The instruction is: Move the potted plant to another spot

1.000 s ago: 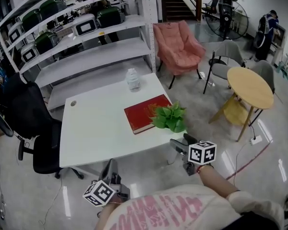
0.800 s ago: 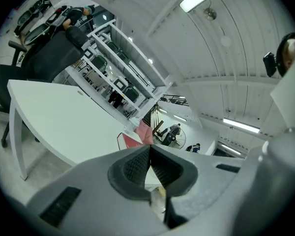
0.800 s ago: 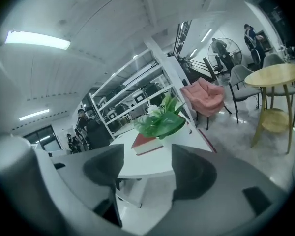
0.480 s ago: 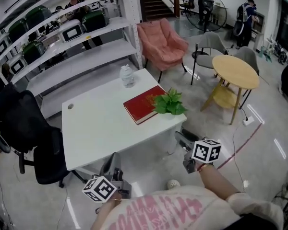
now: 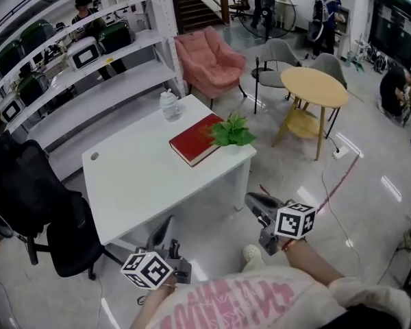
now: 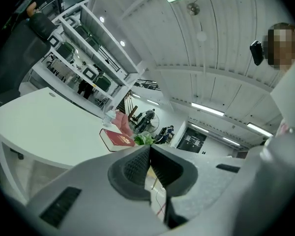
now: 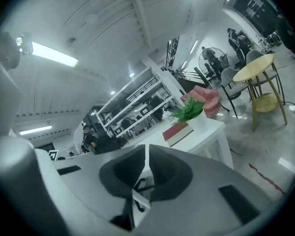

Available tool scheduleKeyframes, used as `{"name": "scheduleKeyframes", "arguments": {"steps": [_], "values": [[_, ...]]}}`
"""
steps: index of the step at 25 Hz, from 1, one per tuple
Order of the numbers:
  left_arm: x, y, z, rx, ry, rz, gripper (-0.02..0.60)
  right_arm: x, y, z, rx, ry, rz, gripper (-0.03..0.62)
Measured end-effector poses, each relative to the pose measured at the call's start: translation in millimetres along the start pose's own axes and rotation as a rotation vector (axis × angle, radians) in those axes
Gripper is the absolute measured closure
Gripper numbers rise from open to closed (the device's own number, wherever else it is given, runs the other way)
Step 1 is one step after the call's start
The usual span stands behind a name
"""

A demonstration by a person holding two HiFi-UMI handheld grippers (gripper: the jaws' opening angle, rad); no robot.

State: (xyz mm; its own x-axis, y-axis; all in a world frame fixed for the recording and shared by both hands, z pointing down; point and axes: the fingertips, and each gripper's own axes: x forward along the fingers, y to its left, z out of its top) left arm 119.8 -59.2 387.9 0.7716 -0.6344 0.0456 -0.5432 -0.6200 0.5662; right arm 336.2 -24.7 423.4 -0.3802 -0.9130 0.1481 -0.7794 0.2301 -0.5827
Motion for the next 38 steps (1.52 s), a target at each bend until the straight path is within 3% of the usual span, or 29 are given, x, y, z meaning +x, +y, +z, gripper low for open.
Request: {"name": "scheduleKeyframes", "arguments": {"steps": [6,12,21,24,38], "values": [[-8,-11,-12,0.013,0.028,-0.026,0.578,-26,25,-6,-0.043,-0.032,-0.021,0.580],[-18,-22,-30,0.012,0.050,-0.051,0.578,-51,28,-6,-0.064,-0.092,-0.122,0.588],[-33,-35,-51,0.027,0.065,-0.058,0.578,-82,20,-29,-0.161,-0.048,-0.256,0.588],[-35,-38,-60,0.029,0.081,-0.056,0.578,-90,14,-35,-0.146,-0.045,-0.299,0.588],[-32,-49,-79,-0.001,0.131,-0.080,0.578,-104,6,-50,-0.169,0.009,-0.350,0.588]]}}
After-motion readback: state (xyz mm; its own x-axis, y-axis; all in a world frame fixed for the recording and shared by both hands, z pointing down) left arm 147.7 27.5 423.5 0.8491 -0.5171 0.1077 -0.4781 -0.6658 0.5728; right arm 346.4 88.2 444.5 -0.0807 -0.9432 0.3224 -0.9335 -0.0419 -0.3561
